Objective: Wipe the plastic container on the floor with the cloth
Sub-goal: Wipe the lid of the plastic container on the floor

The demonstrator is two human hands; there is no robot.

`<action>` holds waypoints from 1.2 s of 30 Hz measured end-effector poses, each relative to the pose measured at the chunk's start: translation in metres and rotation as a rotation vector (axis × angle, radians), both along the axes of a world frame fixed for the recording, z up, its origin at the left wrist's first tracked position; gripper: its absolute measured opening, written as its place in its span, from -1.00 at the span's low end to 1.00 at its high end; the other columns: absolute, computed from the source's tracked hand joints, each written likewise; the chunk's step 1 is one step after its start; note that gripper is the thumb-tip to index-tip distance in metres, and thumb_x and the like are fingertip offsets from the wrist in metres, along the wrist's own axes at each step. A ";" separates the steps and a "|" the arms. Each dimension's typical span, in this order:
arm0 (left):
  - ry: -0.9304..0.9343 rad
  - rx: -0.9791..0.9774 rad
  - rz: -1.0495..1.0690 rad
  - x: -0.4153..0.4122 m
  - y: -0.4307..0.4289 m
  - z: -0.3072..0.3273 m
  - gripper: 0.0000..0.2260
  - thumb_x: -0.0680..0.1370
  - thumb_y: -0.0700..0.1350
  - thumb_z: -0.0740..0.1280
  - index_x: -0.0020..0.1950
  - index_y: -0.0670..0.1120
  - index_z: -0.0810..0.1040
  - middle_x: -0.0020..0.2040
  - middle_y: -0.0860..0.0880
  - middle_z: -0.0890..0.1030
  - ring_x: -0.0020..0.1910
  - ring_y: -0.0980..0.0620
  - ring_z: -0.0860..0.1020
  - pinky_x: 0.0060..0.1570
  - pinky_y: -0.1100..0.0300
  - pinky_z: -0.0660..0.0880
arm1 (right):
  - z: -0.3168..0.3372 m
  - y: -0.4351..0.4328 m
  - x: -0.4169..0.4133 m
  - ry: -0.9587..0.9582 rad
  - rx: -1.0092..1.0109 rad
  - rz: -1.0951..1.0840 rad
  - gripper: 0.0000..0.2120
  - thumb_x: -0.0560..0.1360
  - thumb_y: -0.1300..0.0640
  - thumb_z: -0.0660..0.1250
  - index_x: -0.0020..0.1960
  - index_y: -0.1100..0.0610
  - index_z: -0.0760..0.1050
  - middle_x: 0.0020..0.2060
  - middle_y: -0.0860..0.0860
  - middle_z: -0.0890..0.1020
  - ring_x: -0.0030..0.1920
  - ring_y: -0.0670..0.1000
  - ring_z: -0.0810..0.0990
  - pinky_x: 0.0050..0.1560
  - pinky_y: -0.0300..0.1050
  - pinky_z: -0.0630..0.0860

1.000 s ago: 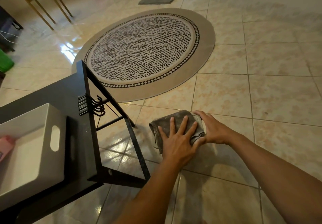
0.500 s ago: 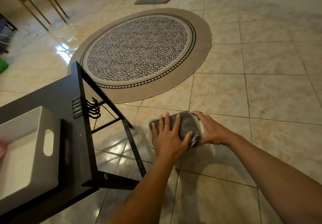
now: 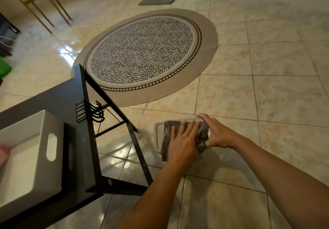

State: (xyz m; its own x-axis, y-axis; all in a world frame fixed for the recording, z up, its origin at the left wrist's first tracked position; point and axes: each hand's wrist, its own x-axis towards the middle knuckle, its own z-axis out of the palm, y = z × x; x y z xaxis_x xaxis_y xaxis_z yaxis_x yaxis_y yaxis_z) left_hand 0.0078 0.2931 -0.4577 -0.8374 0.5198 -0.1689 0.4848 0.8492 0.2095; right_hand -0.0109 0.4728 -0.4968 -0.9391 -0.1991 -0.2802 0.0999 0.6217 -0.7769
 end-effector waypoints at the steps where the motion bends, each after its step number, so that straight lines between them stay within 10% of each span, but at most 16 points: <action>1: 0.006 0.006 -0.018 -0.004 0.005 -0.001 -0.27 0.56 0.21 0.22 0.57 0.05 -0.12 0.58 0.01 -0.09 0.52 -0.06 -0.25 0.45 -0.18 -0.29 | 0.001 0.000 0.000 0.001 -0.010 -0.001 0.13 0.10 -0.07 0.62 0.51 -0.19 0.07 0.39 0.09 0.34 0.39 0.13 0.36 0.33 0.03 0.45; 7: 0.024 -0.013 0.256 -0.023 -0.027 0.002 -0.36 0.58 0.03 0.23 0.56 0.09 -0.05 0.58 0.05 -0.08 0.53 -0.05 -0.22 0.43 -0.23 -0.28 | 0.002 0.000 0.001 0.005 0.042 0.001 0.24 0.03 -0.30 0.64 0.53 -0.17 0.03 0.49 0.05 0.23 0.48 0.08 0.24 0.43 0.06 0.32; 13: -0.019 0.007 0.011 -0.012 0.009 0.008 -0.27 0.53 0.11 0.32 0.57 0.08 -0.03 0.58 0.04 -0.04 0.52 -0.06 -0.21 0.43 -0.29 -0.24 | 0.001 0.001 -0.003 0.016 0.013 0.007 0.14 0.05 -0.15 0.64 0.49 -0.20 0.10 0.39 0.07 0.34 0.40 0.11 0.35 0.33 0.06 0.44; 29: 0.023 -0.003 0.356 -0.026 -0.034 -0.001 -0.41 0.61 0.06 0.14 0.56 0.11 -0.10 0.58 0.07 -0.10 0.52 -0.10 -0.23 0.43 -0.27 -0.24 | 0.008 -0.002 -0.001 0.011 0.051 -0.003 0.22 0.07 -0.21 0.67 0.55 -0.13 0.05 0.46 0.07 0.26 0.47 0.09 0.25 0.40 0.01 0.29; 36: -0.001 -0.038 0.049 -0.018 0.002 -0.001 -0.26 0.54 0.15 0.28 0.57 0.09 -0.11 0.58 0.04 -0.09 0.52 -0.13 -0.23 0.43 -0.25 -0.26 | 0.009 -0.002 -0.009 0.021 0.032 0.039 0.09 0.13 -0.05 0.65 0.49 -0.16 0.10 0.34 0.09 0.37 0.37 0.12 0.35 0.27 -0.06 0.40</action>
